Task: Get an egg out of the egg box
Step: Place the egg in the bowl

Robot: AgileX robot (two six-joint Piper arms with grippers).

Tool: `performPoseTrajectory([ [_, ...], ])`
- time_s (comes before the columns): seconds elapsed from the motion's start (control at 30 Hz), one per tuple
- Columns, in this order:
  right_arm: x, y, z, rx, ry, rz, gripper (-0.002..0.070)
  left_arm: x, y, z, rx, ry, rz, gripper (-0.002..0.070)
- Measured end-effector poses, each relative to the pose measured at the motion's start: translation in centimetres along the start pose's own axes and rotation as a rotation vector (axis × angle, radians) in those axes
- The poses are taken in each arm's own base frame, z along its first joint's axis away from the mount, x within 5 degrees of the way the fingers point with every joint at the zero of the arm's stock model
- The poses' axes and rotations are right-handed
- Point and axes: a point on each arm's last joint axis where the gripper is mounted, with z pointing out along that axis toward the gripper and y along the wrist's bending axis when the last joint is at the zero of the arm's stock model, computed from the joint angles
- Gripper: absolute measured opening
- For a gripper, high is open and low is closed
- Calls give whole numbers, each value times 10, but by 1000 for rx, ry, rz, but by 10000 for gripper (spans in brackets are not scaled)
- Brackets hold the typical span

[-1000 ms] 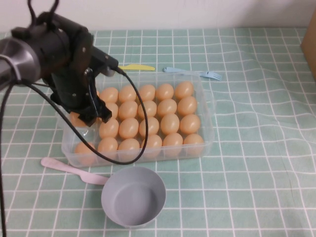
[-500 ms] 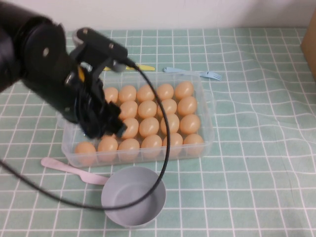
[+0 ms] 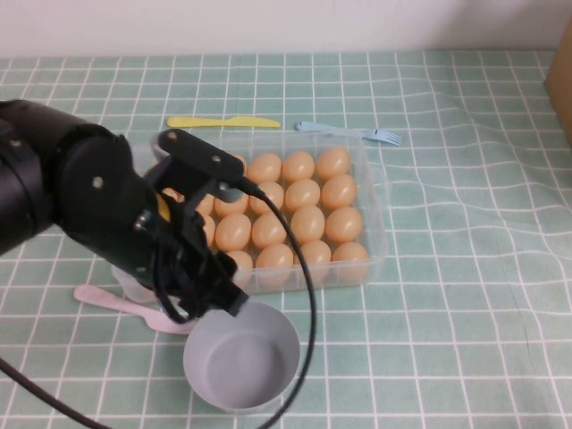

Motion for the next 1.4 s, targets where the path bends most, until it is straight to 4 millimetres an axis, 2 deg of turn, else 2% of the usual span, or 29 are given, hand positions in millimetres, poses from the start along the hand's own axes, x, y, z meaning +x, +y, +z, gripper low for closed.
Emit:
performPoseTrajectory([
  [0.17,0,0,0,0,0,0,-17,-2,-24,8,43,15,99,356],
  [0.3,0,0,0,0,0,0,-17,0,-35,21,63,84,138,356],
  [0.57,0,0,0,0,0,0,-17,1,-36,56,67,200,139,355],
  [0.83,0,0,0,0,0,0,-17,1,-34,77,40,235,165,355],
  [1.2,0,0,0,0,0,0,-17,-3,-33,93,20,216,186,355],
  [1.4,0,0,0,0,0,0,-17,-4,-33,94,19,198,186,355],
])
